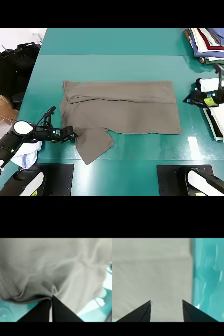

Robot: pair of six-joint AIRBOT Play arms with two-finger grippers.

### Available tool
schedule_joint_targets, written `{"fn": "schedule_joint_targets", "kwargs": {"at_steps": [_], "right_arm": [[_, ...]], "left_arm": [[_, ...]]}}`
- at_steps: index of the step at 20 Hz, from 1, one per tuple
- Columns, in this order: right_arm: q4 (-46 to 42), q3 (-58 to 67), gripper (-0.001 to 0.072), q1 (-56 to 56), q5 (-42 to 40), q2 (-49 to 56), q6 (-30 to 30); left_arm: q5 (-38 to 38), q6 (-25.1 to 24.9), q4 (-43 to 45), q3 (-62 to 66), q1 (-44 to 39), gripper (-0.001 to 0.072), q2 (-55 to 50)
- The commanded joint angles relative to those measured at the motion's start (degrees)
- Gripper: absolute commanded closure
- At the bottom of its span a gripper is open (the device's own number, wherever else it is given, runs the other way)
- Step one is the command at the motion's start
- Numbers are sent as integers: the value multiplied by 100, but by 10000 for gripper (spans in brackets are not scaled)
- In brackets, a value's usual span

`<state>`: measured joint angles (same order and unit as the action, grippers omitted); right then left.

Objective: Fold the shirts.

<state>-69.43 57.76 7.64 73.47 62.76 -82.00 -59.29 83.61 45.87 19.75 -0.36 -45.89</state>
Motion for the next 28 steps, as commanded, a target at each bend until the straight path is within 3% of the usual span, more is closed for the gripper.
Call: {"fn": "schedule_joint_targets", "kwargs": {"at_steps": [1,4,7,12,14,15,17,18,23,28], "right_arm": [[-280,-765,272,654,415,-260,-2],[-192,-1788,250,1624,533,-452,-2],[431,-2470,263,2098,313,-334,26],[1163,-2736,271,1512,-461,251,175],[1132,-2739,427,1178,-785,282,173],[1123,-2739,431,1064,-881,221,173],[1071,-2739,632,938,-927,-20,177],[997,-2739,698,938,-894,-190,188],[234,-2739,697,938,31,-1325,205],[-369,-2656,698,935,1333,-2592,-131]], "left_arm": [[-433,-120,57,417,4,680,7],[-413,-118,87,732,4,680,7],[-361,-118,92,787,4,680,7],[-387,-118,94,787,4,680,7],[-428,-116,140,787,4,680,7],[-433,-111,219,787,4,681,7],[-514,-37,461,835,4,681,9],[-625,48,599,896,4,682,48],[-1532,750,1550,1032,4,682,1115],[-3091,1108,1504,1368,4,682,2009]]}}
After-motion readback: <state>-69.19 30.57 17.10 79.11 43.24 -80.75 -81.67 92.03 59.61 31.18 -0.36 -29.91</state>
